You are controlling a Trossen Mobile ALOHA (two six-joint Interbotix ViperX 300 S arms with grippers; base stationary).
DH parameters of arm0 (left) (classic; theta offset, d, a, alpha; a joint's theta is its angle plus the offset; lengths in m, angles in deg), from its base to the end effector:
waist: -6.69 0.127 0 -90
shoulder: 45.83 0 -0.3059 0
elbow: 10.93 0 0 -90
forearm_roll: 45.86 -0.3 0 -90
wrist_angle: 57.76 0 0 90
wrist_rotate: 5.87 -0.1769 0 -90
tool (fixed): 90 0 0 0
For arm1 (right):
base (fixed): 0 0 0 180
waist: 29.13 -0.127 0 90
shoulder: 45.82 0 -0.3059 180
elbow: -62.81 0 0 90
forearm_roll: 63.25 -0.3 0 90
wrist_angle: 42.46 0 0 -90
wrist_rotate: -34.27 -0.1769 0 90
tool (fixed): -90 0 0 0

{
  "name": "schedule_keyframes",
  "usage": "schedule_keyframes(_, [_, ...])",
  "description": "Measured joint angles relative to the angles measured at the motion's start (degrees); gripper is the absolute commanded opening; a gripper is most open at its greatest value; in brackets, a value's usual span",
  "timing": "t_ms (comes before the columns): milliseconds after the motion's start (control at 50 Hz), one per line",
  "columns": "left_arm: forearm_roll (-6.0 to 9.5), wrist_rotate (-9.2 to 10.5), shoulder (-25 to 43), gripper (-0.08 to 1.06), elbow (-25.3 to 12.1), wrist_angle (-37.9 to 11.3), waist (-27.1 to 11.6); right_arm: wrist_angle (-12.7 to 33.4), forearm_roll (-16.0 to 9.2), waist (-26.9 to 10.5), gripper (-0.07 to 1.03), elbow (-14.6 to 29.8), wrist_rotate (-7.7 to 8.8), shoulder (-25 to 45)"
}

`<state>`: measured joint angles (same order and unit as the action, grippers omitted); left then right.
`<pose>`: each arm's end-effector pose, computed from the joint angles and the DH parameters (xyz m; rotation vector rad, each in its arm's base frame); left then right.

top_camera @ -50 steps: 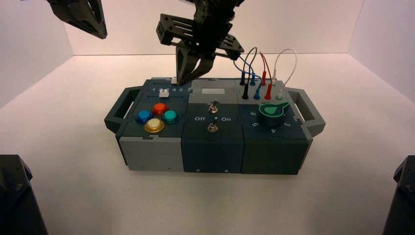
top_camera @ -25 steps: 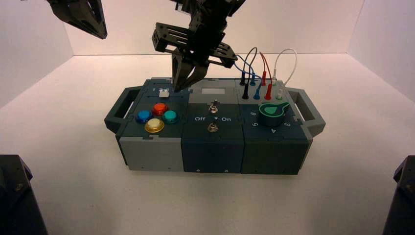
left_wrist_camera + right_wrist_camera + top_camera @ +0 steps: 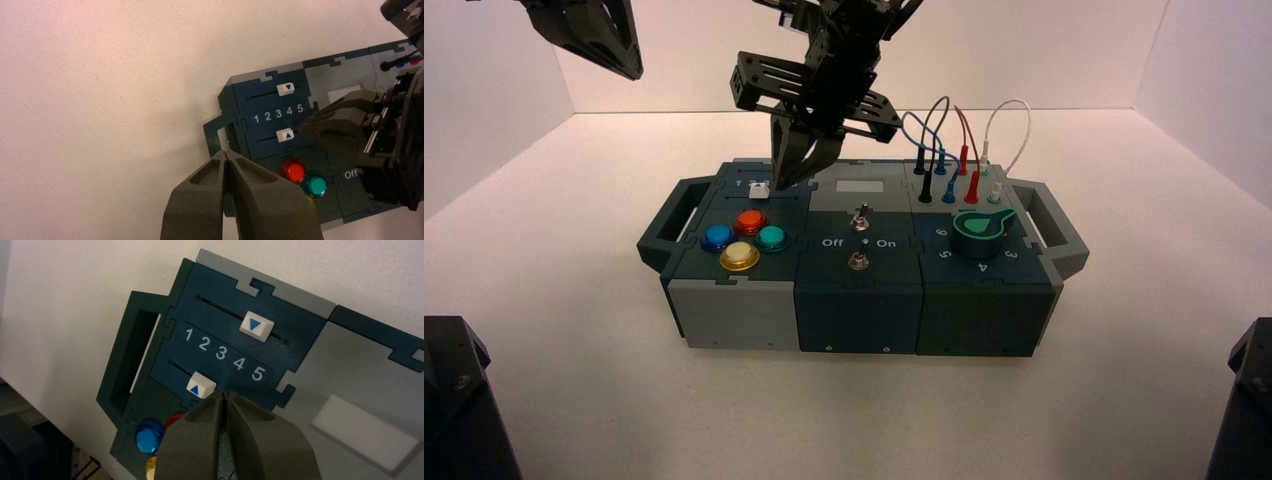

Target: Move the bottom slider to position 2.

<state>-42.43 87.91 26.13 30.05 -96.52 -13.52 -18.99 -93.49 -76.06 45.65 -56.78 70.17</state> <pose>0.2469 -0.0979 0.1454 0.0694 1.0857 -0.2905 0.2675 0.3381 0.0414 0.0688 1.2883 0.5992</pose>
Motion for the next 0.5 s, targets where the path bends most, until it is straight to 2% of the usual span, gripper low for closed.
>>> schedule_keyframes(500, [0.00, 0.09, 0.00, -0.03, 0.00, 0.00, 0.00, -0.35, -0.62, 0.00, -0.02, 0.35, 0.00, 0.62])
